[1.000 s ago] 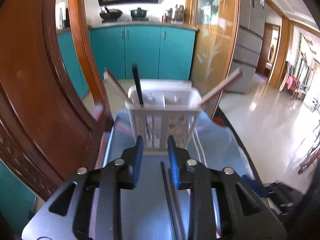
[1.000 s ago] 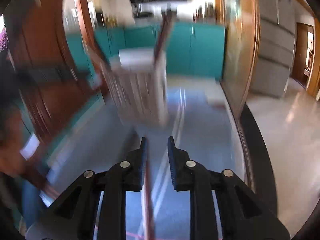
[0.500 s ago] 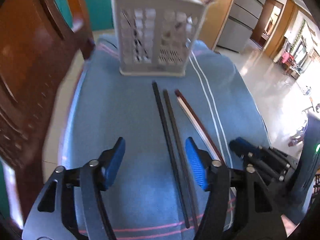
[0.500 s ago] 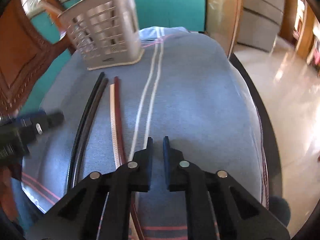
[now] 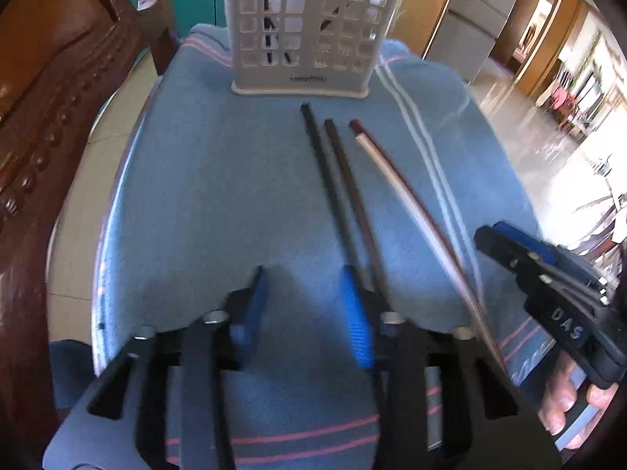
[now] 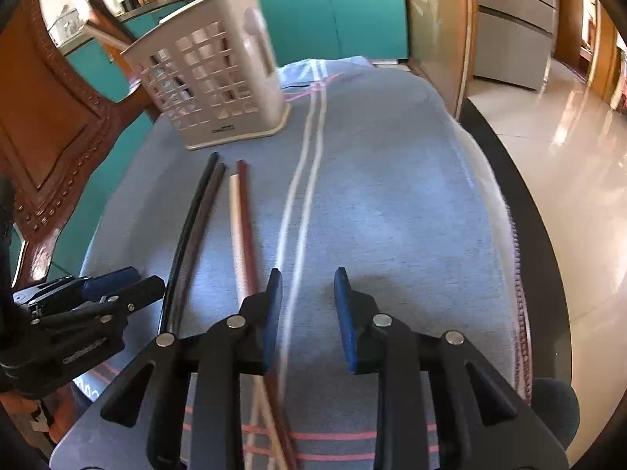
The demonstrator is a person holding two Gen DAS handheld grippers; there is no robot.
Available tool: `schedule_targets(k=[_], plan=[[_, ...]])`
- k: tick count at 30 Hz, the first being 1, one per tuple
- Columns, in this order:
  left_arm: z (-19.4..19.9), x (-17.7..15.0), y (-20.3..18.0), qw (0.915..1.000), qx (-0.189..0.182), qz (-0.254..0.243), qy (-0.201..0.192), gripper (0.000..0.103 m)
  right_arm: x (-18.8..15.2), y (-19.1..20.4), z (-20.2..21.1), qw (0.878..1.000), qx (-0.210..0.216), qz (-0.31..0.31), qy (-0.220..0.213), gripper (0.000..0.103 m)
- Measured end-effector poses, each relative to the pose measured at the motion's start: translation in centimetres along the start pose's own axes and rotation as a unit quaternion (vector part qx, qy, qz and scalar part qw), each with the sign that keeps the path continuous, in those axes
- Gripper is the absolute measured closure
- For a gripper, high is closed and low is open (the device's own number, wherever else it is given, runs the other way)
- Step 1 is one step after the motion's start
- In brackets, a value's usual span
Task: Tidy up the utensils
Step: 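Return both open tools to the remaining chopsticks on the cloth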
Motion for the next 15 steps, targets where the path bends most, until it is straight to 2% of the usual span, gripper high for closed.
schedule_targets(k=[2, 5, 7, 10, 13, 15], plan=[[0.3, -0.4, 0.0, 0.9999, 0.002, -0.011, -0.001, 0.072, -0.1, 0.9, -0.5, 1.0, -0.001, 0.018, 0.01, 0.067], [0.6, -1.6, 0.1, 0.9999, -0.002, -0.016, -0.003, 0.071, -0.6, 2.1, -1.6, 0.998, -0.012, 0.043, 0.033, 0.067], [0.9, -2.3, 0.4, 0.9998, -0.003, -0.02, -0.007, 0.071, -0.9, 2.7, -1.9, 0.997, -0.031, 0.064, 0.034, 0.068], [1.6, -3.3, 0.6, 0.9994, -0.002, -0.03, -0.016, 0.069, -0.9, 2.9, -2.0, 0.997, -0.033, 0.06, 0.035, 0.09], [1.8, -3.8, 0.6, 0.999, -0.001, -0.039, -0.024, 0.064, -0.8, 2.1, -1.4, 0.999, -0.03, 0.023, 0.025, 0.091], [1.8, -3.9, 0.6, 0.9988, -0.007, -0.041, -0.026, 0.061, -0.6, 1.5, -0.1, 1.0, -0.02, -0.007, -0.002, 0.091]])
Point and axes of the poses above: each gripper's, at about its wrist camera, not at the fingertips, and z roughly against the way its jaws point, y to its left, x to its top, the point moved 2 cm from there along -z, roughly the way its jaws point, and after that the axes turned 12 degrees about x, right-handed, at the moved point
